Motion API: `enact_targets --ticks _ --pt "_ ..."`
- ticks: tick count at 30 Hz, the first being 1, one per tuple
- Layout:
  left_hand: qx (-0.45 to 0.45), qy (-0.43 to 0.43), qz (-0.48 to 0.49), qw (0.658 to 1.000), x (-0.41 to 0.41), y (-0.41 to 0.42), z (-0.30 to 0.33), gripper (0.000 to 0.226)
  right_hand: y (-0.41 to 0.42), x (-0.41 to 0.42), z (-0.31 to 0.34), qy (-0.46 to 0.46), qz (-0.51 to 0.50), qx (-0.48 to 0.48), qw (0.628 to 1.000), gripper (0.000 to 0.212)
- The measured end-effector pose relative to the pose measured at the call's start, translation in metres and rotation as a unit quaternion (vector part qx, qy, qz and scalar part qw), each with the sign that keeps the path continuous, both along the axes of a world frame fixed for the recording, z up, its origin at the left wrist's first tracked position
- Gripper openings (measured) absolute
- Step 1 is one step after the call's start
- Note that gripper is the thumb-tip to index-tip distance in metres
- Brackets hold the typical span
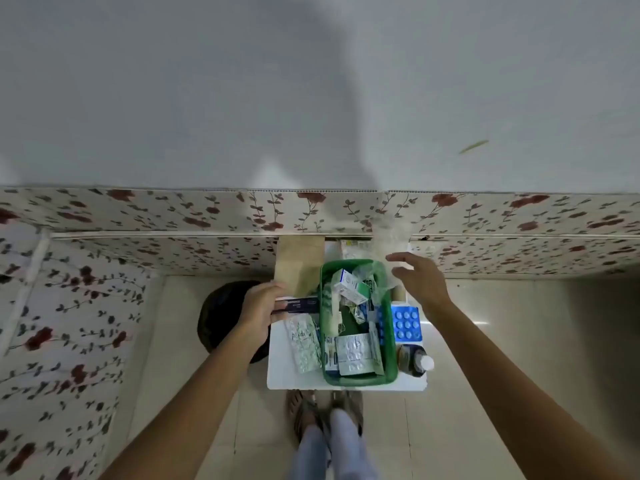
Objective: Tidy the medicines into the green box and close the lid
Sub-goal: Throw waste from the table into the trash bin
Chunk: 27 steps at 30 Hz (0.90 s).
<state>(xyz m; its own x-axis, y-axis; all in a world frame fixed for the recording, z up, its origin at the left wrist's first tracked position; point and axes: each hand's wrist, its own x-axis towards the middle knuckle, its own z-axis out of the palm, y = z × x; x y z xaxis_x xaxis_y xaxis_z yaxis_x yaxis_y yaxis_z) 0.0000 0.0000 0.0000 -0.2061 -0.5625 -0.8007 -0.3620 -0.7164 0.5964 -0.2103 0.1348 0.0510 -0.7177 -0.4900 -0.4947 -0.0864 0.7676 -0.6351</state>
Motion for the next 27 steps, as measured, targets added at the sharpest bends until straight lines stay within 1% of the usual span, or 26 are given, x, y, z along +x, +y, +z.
enact_targets --ticks 1,2,3,4,6,8,11,14,16,19,21,23,25,27 --pt "-0.027 -0.015 -0.014 0.999 -0.006 -0.006 -0.009 0.017 -0.006 -0.006 -0.013 0.029 0.035 0.015 0.999 0.031" --pt "-0.056 -0.037 -0.026 0.997 -0.013 -0.014 -0.024 0.018 -0.013 -0.014 -0.028 0.044 0.054 0.056 0.996 0.034" --pt "-0.081 -0.055 -0.036 0.995 -0.018 -0.022 -0.041 0.023 -0.019 -0.022 -0.045 0.042 0.071 0.082 0.993 0.037" --pt "-0.099 -0.067 -0.036 0.992 -0.021 -0.029 -0.052 0.032 -0.026 -0.025 -0.055 0.031 0.088 0.115 0.989 0.039" --pt "-0.124 -0.093 -0.035 0.987 -0.024 -0.039 -0.078 0.053 -0.033 -0.027 -0.069 0.031 0.107 0.136 0.984 0.042" --pt "-0.133 -0.117 -0.041 0.983 -0.029 -0.049 -0.106 0.061 -0.033 -0.03 -0.08 0.088 0.098 0.104 0.986 0.04" --pt "-0.159 -0.148 -0.047 0.975 -0.037 -0.061 -0.136 0.051 -0.028 -0.031 -0.078 0.21 0.055 -0.014 0.976 0.032" --pt "-0.181 -0.179 -0.034 0.966 -0.044 -0.064 -0.136 0.052 -0.027 -0.028 -0.057 0.263 0.042 -0.075 0.961 0.028" --pt "-0.182 -0.154 -0.029 0.971 -0.046 -0.062 -0.128 0.043 -0.03 -0.024 -0.047 0.262 0.044 -0.094 0.959 0.028" --pt "-0.179 -0.102 -0.003 0.979 -0.041 -0.059 -0.107 0.026 -0.041 -0.013 -0.033 0.238 0.037 -0.133 0.961 0.025" --pt "-0.175 -0.055 0.019 0.983 -0.032 -0.057 -0.086 0.018 -0.052 -0.001 -0.022 0.214 0.024 -0.167 0.962 0.022" --pt "-0.175 -0.018 0.044 0.983 -0.015 -0.056 -0.064 0.014 -0.065 0.016 -0.015 0.197 0.037 -0.193 0.961 0.023" --pt "-0.185 -0.004 0.075 0.98 0.011 -0.056 -0.044 0.01 -0.081 0.036 -0.015 0.167 0.088 -0.193 0.963 0.032" --pt "-0.204 -0.014 0.094 0.974 0.042 -0.058 -0.034 0.009 -0.1 0.061 -0.021 0.127 0.184 -0.177 0.959 0.051"
